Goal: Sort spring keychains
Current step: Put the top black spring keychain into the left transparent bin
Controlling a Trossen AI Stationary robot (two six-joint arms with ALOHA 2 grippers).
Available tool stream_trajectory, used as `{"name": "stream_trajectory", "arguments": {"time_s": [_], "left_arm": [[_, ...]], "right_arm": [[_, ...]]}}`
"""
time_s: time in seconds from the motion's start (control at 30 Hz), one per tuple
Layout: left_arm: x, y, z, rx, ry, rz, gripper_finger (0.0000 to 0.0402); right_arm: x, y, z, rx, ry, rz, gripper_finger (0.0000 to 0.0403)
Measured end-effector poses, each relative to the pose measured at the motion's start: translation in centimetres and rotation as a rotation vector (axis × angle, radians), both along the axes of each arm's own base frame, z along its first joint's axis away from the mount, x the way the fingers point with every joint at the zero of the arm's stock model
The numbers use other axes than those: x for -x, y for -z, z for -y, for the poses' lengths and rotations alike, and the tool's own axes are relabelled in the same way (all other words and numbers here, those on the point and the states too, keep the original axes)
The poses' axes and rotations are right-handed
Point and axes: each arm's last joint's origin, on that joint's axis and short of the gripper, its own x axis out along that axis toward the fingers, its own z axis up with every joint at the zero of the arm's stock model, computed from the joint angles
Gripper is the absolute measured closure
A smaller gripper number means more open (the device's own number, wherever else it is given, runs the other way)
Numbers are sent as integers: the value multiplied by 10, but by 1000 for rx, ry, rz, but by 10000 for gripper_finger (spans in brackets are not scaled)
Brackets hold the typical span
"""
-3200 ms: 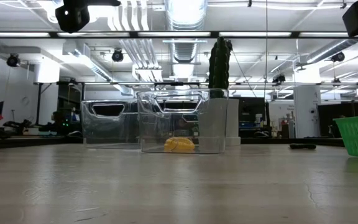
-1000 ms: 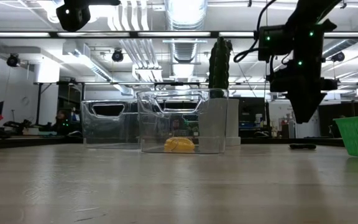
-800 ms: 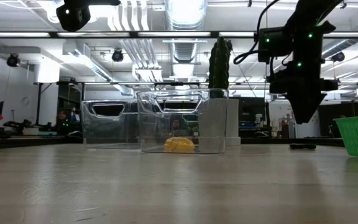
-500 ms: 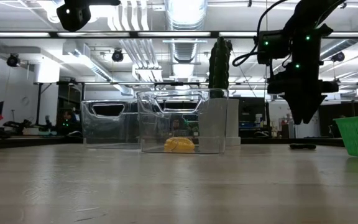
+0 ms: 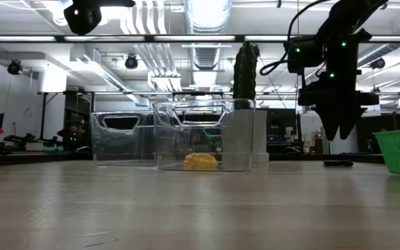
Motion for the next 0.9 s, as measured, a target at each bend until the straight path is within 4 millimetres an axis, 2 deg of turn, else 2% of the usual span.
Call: {"name": "stream_trajectory", "arguments": {"time_s": [0.47, 0.9], "left_arm": [[0, 0, 0, -5, 1, -1, 259], [0, 0, 0, -5, 1, 0, 259]], "right_arm": [[7, 18, -4, -37, 49, 3, 200], [7, 20, -1, -35, 63, 23, 199]]}}
